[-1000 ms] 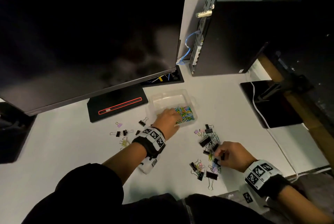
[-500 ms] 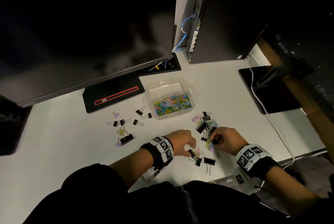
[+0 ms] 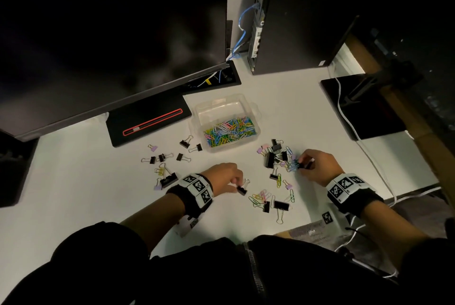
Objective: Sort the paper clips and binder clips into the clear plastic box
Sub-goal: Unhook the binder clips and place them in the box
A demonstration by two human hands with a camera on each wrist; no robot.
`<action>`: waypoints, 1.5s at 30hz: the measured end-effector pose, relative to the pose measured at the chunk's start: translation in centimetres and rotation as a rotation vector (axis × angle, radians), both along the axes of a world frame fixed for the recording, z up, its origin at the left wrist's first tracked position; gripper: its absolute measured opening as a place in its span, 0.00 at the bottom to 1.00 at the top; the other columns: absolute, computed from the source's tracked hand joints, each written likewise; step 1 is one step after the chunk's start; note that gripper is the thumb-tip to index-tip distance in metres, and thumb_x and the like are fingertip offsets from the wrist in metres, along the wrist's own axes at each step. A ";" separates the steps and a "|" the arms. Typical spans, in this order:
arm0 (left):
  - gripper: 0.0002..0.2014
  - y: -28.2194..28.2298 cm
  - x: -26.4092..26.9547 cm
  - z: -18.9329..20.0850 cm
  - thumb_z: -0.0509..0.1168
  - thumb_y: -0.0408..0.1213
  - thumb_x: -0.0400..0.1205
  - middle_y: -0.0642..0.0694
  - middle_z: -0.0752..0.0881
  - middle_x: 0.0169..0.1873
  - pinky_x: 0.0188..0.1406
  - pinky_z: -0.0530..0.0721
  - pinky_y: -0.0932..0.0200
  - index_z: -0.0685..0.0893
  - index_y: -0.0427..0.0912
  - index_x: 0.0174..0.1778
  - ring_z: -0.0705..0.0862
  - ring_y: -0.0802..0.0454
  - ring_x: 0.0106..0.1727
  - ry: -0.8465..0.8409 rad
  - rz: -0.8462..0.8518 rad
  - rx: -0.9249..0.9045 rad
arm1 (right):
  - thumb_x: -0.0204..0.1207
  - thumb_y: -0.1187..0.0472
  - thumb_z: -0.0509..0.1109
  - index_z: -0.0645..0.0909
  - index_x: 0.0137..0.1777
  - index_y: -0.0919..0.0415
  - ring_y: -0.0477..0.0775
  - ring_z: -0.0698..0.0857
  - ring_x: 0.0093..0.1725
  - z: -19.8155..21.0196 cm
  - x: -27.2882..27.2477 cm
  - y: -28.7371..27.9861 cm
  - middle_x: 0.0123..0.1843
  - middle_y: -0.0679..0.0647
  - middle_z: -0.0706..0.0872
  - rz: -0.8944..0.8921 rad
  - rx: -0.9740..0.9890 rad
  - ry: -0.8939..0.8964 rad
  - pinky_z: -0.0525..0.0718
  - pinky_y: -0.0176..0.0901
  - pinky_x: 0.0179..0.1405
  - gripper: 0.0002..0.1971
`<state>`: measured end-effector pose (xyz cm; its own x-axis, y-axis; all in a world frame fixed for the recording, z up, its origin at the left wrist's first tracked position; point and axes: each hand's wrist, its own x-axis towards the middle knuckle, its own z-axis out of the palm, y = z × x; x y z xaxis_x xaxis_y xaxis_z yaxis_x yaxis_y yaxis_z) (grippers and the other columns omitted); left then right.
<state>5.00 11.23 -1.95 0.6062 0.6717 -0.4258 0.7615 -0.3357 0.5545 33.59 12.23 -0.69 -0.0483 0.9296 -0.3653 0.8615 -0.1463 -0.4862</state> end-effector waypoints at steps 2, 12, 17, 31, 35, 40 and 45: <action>0.10 0.2 -0.9 0.0 0.68 0.34 0.78 0.44 0.78 0.48 0.45 0.69 0.66 0.83 0.41 0.54 0.73 0.59 0.43 0.020 0.014 0.010 | 0.66 0.67 0.74 0.82 0.46 0.59 0.56 0.81 0.42 0.0 0.1 -0.1 0.44 0.56 0.83 0.008 0.032 -0.041 0.79 0.44 0.44 0.10; 0.21 -0.6 -0.9 0.1 0.68 0.37 0.75 0.43 0.76 0.59 0.64 0.74 0.55 0.77 0.45 0.66 0.74 0.47 0.61 0.044 -0.020 0.081 | 0.62 0.68 0.76 0.81 0.48 0.56 0.40 0.76 0.34 0.2 -0.4 -4.1 0.42 0.48 0.81 0.235 -0.176 -0.037 0.72 0.28 0.32 0.15; 0.30 -1.0 2.4 0.7 0.71 0.39 0.75 0.42 0.73 0.64 0.66 0.71 0.55 0.70 0.45 0.74 0.72 0.46 0.65 0.087 -0.162 0.038 | 0.58 0.65 0.81 0.81 0.46 0.57 0.40 0.77 0.34 -0.6 -0.7 -5.0 0.42 0.50 0.82 0.157 -0.098 0.049 0.74 0.26 0.32 0.17; 0.28 -0.2 5.5 0.0 0.69 0.32 0.77 0.38 0.74 0.62 0.57 0.71 0.61 0.72 0.47 0.74 0.76 0.42 0.60 0.057 -0.288 -0.101 | 0.63 0.67 0.79 0.88 0.50 0.52 0.43 0.80 0.40 -1.5 -1.7 -4.5 0.45 0.51 0.84 0.292 -0.097 0.176 0.81 0.32 0.45 0.16; 0.23 0.3 5.7 0.1 0.67 0.34 0.79 0.38 0.75 0.61 0.58 0.73 0.57 0.77 0.46 0.70 0.77 0.42 0.59 0.075 -0.338 -0.082 | 0.66 0.67 0.77 0.89 0.48 0.56 0.51 0.83 0.43 -1.4 -1.5 -4.1 0.46 0.53 0.84 0.316 -0.144 0.171 0.81 0.31 0.47 0.11; 0.14 0.7 5.6 0.2 0.66 0.35 0.79 0.37 0.79 0.58 0.57 0.74 0.54 0.84 0.40 0.61 0.80 0.41 0.57 0.067 -0.282 -0.030 | 0.66 0.61 0.78 0.89 0.48 0.56 0.41 0.77 0.37 -1.5 -1.0 -3.5 0.41 0.46 0.80 0.395 -0.150 0.135 0.78 0.29 0.44 0.10; 0.11 0.5 5.5 0.0 0.66 0.36 0.79 0.37 0.79 0.56 0.55 0.77 0.52 0.84 0.37 0.56 0.80 0.40 0.55 0.117 -0.232 -0.013 | 0.69 0.58 0.76 0.87 0.48 0.59 0.21 0.75 0.38 -1.1 -1.1 -2.7 0.42 0.48 0.81 0.533 -0.173 0.100 0.68 0.17 0.43 0.09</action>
